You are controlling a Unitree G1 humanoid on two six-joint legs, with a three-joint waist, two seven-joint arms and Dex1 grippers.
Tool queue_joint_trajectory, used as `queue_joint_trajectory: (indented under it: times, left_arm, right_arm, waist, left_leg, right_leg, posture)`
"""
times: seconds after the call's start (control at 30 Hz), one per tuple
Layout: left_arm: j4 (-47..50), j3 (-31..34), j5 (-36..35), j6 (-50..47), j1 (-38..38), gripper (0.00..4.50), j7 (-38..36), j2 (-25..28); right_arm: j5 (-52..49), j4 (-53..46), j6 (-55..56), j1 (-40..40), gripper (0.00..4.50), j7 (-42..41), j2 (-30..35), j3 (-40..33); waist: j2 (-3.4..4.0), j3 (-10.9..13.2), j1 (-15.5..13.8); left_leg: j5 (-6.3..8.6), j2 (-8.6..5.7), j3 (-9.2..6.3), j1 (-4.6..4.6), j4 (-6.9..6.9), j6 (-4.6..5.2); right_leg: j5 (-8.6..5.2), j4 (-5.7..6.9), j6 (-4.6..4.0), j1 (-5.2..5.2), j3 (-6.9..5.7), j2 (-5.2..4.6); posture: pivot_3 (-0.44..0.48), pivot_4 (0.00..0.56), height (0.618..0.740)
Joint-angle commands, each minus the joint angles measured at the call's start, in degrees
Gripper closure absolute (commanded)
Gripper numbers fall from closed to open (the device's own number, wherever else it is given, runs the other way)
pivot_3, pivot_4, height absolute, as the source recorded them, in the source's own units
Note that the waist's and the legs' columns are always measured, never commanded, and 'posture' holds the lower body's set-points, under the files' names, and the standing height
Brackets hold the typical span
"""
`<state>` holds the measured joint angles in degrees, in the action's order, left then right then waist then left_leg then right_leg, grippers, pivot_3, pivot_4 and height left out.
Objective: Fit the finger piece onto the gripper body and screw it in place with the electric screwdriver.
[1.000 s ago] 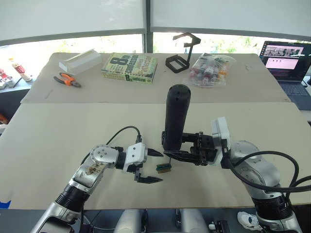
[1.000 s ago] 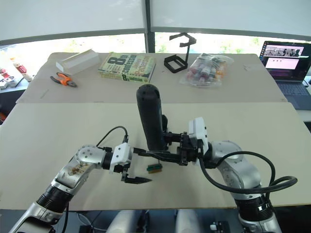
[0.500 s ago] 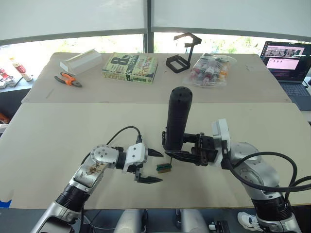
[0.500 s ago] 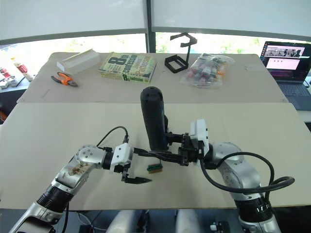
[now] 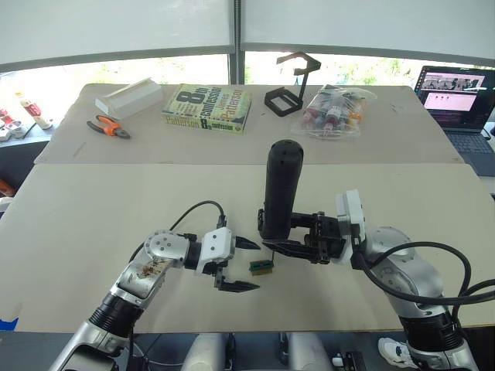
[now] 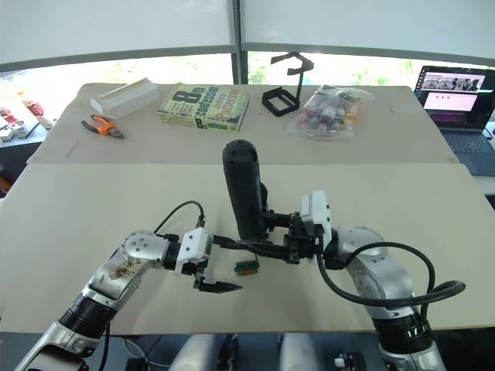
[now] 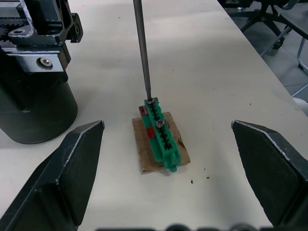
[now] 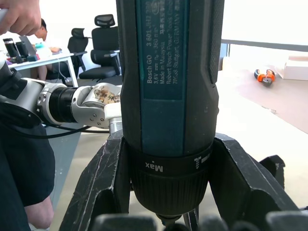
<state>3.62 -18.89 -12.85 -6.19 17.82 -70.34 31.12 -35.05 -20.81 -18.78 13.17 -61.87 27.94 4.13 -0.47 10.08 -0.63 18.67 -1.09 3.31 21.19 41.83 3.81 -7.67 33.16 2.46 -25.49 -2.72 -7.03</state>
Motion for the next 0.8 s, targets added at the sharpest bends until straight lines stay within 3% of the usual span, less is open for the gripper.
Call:
queue_joint_trajectory:
  times: [0.03, 0.8]
  left_arm:
    - [0.86, 0.31, -0.23, 0.55, 0.88, 0.00, 0.11, -0.31]
    - [0.33, 0.38, -0.25, 0.24, 1.63, 0.00, 0.52, -0.89]
  right_arm:
    - [-1.15, -1.81, 2.25, 0.58, 2.61, -0.56, -0.42, -1.00]
    - [-1.20, -2.13, 1.24, 0.57, 2.61, -0.31, -0.58, -0.26]
  waist:
    - [0.00, 0.00, 0.00]
    - [0.00, 0.00, 0.01]
  left_leg:
    - [0.00, 0.00, 0.00, 0.00, 0.00, 0.00]
    - [-0.01, 0.00, 0.00, 0.00, 0.00, -0.01]
  right_leg:
    - [0.00, 0.00, 0.00, 0.00, 0.00, 0.00]
    - [0.00, 0.00, 0.00, 0.00, 0.00, 0.00]
  posture:
    - [0.000, 0.150, 0.740]
    - [0.000, 0.150, 0.740]
